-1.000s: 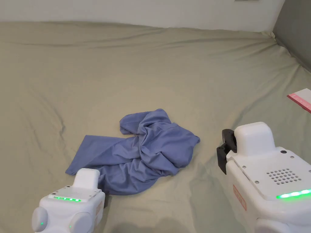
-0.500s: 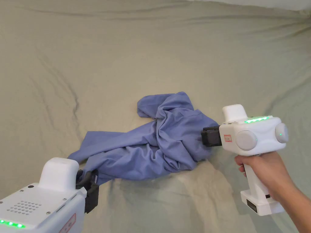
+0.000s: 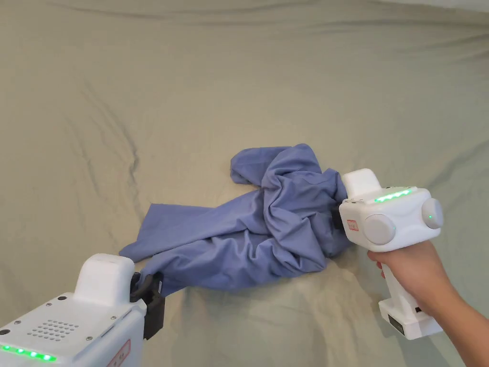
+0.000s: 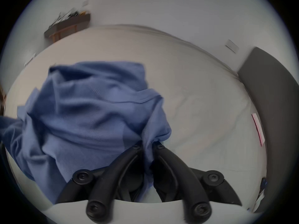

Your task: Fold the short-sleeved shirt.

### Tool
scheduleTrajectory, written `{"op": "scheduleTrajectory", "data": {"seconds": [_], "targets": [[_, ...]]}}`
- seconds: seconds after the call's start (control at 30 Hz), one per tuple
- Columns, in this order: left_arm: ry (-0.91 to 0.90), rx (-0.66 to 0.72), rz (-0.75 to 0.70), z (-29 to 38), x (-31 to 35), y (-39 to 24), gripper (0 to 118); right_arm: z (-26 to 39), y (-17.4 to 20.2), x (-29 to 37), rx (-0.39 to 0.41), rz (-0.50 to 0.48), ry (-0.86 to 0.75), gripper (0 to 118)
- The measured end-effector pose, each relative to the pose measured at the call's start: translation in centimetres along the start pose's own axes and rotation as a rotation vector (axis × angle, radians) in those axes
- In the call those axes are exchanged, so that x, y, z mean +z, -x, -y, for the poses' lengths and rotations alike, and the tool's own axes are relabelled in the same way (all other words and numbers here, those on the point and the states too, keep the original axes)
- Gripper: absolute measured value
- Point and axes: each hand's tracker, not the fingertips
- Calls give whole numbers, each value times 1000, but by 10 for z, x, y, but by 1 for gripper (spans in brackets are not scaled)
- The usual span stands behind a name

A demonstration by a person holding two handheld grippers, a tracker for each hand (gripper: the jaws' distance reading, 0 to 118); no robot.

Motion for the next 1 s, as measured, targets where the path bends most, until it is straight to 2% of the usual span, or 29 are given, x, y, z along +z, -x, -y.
{"op": "scheduleTrajectory", "data": {"seconds": [0.07, 0.33, 0.47, 0.53, 0.7, 1.0], "targets": [[-37, 14, -9, -8, 9, 3, 5, -3, -14, 30, -55, 35, -82, 12], [-279, 47, -54, -66, 75, 19, 5, -7, -67, 200, -181, 75, -378, 12], [-412, 62, -114, -101, 111, 24, 5, 1, -83, 278, -243, 120, -531, 12], [-470, 88, -90, -117, 130, 25, 5, 3, -89, 310, -288, 145, -600, 12], [-611, 23, -123, -159, 176, 14, 5, -2, -101, 383, -378, 182, -742, 12], [-737, -3, -123, -215, 230, 16, 5, -21, -115, 460, -342, 351, -920, 12]]}}
